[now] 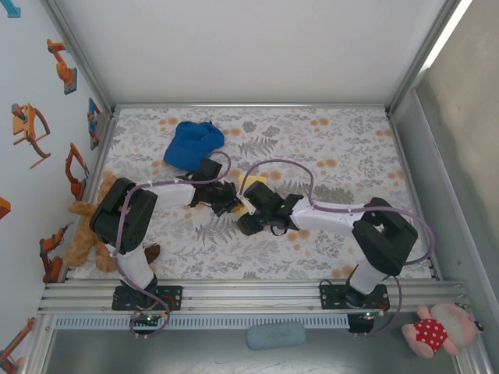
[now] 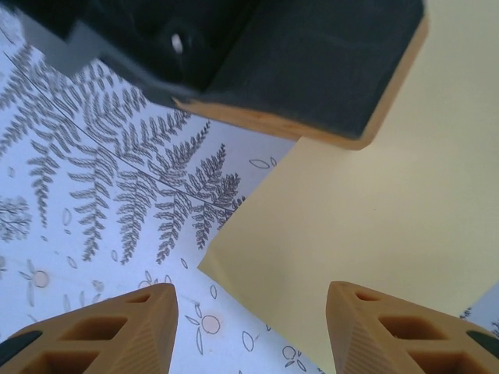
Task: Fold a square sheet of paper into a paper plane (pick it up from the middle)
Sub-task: Third fold the triangle at the center of the table.
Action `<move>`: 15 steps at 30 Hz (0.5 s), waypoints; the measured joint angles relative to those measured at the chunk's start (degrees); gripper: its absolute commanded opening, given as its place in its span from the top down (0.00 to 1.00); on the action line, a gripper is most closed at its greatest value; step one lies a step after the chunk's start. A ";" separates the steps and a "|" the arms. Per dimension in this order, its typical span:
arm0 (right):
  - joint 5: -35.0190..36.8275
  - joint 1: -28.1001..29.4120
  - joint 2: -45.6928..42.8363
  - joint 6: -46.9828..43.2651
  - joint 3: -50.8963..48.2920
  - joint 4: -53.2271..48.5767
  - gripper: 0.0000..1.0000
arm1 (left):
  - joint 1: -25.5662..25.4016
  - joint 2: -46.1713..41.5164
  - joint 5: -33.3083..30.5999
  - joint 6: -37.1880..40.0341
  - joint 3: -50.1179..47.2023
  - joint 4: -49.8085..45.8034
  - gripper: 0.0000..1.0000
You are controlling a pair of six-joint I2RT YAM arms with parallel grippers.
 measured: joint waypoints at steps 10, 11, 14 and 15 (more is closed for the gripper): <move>8.83 0.55 2.08 -0.22 1.09 1.01 0.53 | 0.07 0.00 0.44 -0.24 0.02 -0.07 1.00; 9.49 0.55 1.88 -0.20 1.09 1.16 0.56 | 0.07 0.00 0.46 -0.26 0.02 -0.07 1.00; 10.97 0.55 0.79 -0.31 1.07 1.46 0.69 | 0.07 0.00 0.46 -0.39 0.02 -0.07 1.00; 11.26 0.55 0.48 -0.37 1.07 1.55 0.70 | 0.07 0.00 0.46 -0.39 0.02 -0.07 1.00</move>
